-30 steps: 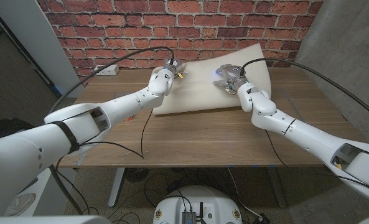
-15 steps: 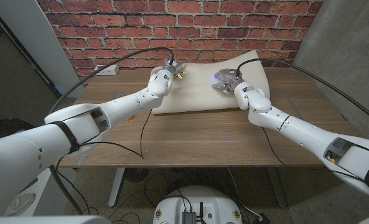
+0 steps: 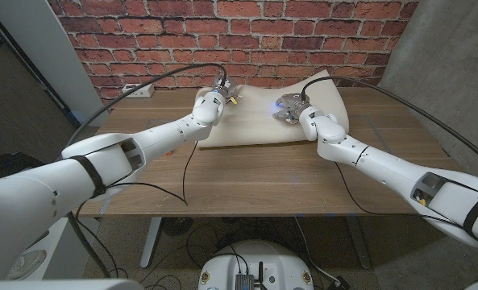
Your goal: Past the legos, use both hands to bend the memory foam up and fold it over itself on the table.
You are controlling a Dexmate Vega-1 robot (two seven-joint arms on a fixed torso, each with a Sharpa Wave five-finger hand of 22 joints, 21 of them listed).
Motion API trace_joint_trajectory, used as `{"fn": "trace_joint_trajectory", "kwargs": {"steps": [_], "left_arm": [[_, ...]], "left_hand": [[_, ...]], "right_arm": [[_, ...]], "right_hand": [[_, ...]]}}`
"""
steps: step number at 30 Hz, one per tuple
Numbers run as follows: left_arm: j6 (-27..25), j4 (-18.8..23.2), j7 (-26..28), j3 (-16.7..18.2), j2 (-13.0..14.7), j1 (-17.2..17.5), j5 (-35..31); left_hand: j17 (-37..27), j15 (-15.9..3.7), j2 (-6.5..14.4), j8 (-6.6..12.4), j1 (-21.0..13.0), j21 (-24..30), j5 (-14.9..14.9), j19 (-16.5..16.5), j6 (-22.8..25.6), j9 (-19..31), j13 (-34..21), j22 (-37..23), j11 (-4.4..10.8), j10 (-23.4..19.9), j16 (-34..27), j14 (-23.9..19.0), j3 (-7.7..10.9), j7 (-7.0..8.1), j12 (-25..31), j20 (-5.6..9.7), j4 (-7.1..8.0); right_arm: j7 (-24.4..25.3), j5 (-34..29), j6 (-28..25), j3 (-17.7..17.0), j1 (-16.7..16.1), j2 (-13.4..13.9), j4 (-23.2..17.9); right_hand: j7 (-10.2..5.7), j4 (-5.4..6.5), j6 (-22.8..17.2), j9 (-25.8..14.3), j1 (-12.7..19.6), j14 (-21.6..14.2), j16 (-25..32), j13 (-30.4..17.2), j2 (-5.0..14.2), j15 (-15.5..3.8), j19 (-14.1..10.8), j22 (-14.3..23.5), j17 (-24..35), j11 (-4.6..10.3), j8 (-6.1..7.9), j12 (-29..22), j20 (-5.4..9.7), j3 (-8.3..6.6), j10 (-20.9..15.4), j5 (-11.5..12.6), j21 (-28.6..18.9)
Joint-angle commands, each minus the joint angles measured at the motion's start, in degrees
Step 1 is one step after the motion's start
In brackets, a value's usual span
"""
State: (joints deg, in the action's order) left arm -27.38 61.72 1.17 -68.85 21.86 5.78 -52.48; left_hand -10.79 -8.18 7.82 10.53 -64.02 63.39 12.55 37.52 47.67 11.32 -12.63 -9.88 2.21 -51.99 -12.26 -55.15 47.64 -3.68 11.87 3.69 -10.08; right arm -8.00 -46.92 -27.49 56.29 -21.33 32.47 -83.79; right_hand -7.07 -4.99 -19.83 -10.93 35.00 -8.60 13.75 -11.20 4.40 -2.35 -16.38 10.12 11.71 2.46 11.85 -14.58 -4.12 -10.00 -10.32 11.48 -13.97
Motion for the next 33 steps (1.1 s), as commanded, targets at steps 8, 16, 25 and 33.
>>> {"fn": "trace_joint_trajectory", "kwargs": {"steps": [8,16,25,33], "left_arm": [[0.58,-2.27,-0.97,-1.68,-0.93,-1.03,0.17],[-0.52,-1.82,-2.05,-2.59,-0.44,-1.20,-1.14],[-3.84,-2.51,-0.58,-4.90,-0.58,-1.17,-5.80],[-8.79,-3.97,3.61,-6.54,-1.32,-0.48,-10.46]], "left_hand": [[-0.36,-1.19,0.21,-0.68,2.05,-0.25,-0.07,-1.39,-1.94,0.19,-0.25,0.04,0.78,1.90,0.36,1.74,-0.20,1.62,-0.57,2.64,0.93],[-0.70,-0.51,0.02,-0.47,7.81,-2.05,-0.56,-7.54,-6.48,0.14,-0.12,-0.03,1.50,7.21,1.14,8.13,-2.60,4.35,-1.16,0.33,2.50],[-1.51,0.00,-1.46,-0.89,15.18,-8.14,-1.55,-23.61,-16.08,-0.15,-0.11,-0.05,3.42,18.17,1.49,22.98,-11.32,8.74,-1.63,-4.11,2.48],[-0.29,1.91,-3.06,-1.05,21.81,-15.60,-2.19,-36.21,-35.36,-0.48,0.13,-0.05,3.67,36.66,2.07,40.70,-20.17,11.61,-1.92,-4.69,2.93]], "right_arm": [[-2.90,0.32,-0.10,3.00,2.78,-1.69,4.39],[-4.49,0.86,0.21,4.26,4.12,-2.66,6.50],[-5.27,1.40,0.49,5.35,5.26,-3.45,8.21],[-5.23,1.92,0.68,5.94,5.97,-3.91,9.40]], "right_hand": [[0.08,-0.70,0.21,-0.17,0.37,-0.37,0.10,-0.16,0.75,-2.25,-0.34,0.12,0.14,-0.35,-0.13,0.50,-0.06,-0.17,0.11,0.38,0.29],[0.25,-0.83,0.30,-0.18,0.45,-0.34,0.05,-0.18,0.79,-2.18,-0.33,0.12,0.12,-0.23,-0.20,0.71,-0.06,-0.17,0.27,0.42,0.40],[0.38,-0.95,0.36,-0.20,0.48,-0.30,0.01,-0.19,0.82,-2.21,-0.33,0.13,0.11,-0.31,-0.25,0.87,-0.15,-0.16,0.28,0.45,0.52],[0.46,-1.06,0.60,-0.21,0.52,-0.27,-0.03,-0.21,0.85,-2.16,-0.31,0.14,0.10,-0.40,-0.37,1.07,-0.10,-0.15,0.46,0.47,0.63]]}}
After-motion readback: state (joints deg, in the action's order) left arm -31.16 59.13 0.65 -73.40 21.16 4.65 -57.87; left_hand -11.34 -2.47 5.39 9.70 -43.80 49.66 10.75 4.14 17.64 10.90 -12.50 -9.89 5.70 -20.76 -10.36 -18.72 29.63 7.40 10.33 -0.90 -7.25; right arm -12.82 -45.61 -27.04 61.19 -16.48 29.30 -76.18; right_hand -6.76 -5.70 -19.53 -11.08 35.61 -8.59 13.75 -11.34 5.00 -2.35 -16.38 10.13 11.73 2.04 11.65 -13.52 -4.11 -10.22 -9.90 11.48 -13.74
